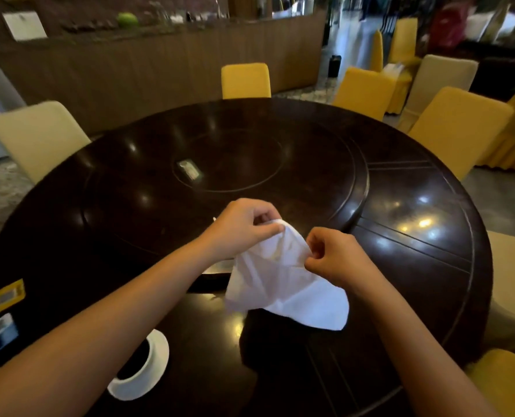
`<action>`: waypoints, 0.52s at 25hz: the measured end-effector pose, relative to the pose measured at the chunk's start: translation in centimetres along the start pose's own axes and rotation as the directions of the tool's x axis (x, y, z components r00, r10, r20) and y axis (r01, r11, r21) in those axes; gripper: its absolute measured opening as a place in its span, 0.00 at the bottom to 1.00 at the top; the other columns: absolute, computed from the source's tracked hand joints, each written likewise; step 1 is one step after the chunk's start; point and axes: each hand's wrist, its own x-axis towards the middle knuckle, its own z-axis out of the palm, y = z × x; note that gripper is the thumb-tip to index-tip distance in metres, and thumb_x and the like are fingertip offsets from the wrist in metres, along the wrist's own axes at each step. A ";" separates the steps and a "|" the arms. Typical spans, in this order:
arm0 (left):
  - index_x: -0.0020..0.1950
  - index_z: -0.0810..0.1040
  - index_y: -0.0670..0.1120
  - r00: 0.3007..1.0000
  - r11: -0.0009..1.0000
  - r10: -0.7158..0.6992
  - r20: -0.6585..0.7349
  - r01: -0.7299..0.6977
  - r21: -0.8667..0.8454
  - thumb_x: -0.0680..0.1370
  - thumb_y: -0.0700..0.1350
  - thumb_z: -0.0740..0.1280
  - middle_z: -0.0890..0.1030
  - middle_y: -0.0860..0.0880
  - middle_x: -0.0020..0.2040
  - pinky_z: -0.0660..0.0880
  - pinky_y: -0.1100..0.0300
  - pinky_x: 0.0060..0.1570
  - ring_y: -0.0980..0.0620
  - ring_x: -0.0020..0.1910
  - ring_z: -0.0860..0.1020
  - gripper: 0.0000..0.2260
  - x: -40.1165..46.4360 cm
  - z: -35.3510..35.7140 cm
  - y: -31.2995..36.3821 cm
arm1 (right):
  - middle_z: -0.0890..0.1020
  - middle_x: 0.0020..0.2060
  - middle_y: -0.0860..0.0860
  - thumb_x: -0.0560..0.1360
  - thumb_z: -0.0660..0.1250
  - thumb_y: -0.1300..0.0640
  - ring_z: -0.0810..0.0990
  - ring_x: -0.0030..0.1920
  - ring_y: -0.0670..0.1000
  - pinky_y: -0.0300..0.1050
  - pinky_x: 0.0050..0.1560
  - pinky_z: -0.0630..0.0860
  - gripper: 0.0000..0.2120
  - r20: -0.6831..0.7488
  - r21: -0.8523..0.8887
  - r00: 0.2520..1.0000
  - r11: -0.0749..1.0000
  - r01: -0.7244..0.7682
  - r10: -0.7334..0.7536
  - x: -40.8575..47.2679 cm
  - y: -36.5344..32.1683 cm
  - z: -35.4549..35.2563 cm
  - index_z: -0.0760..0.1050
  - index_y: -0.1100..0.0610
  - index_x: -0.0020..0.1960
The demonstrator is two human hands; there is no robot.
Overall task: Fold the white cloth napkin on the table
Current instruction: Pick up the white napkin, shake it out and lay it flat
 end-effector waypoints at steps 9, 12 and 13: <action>0.47 0.81 0.42 0.963 0.980 -0.082 0.258 0.125 -0.154 0.74 0.45 0.69 0.83 0.45 0.43 0.78 0.61 0.45 0.52 0.42 0.81 0.07 0.8 -9.3 5.9 | 0.77 0.31 0.45 0.72 0.68 0.59 0.75 0.33 0.43 0.33 0.30 0.68 0.07 0.002 -0.022 0.999 0.999 0.037 -0.037 1.6 -2.6 -5.6 0.76 0.50 0.36; 0.47 0.81 0.43 0.818 0.977 -0.179 0.547 0.212 0.002 0.75 0.42 0.68 0.83 0.46 0.44 0.76 0.62 0.45 0.52 0.43 0.81 0.04 0.4 -12.1 4.7 | 0.80 0.32 0.47 0.74 0.68 0.58 0.77 0.32 0.39 0.33 0.34 0.72 0.06 0.024 0.100 0.990 0.986 0.133 -0.136 1.3 -2.5 -7.7 0.79 0.52 0.38; 0.46 0.81 0.44 0.767 0.971 -0.220 0.603 0.229 0.064 0.75 0.41 0.68 0.83 0.46 0.43 0.75 0.61 0.46 0.52 0.43 0.80 0.03 0.0 -12.5 3.8 | 0.81 0.34 0.49 0.74 0.67 0.58 0.79 0.34 0.40 0.35 0.36 0.74 0.06 0.006 0.179 0.983 0.968 0.177 -0.181 1.1 -2.6 -8.2 0.79 0.53 0.39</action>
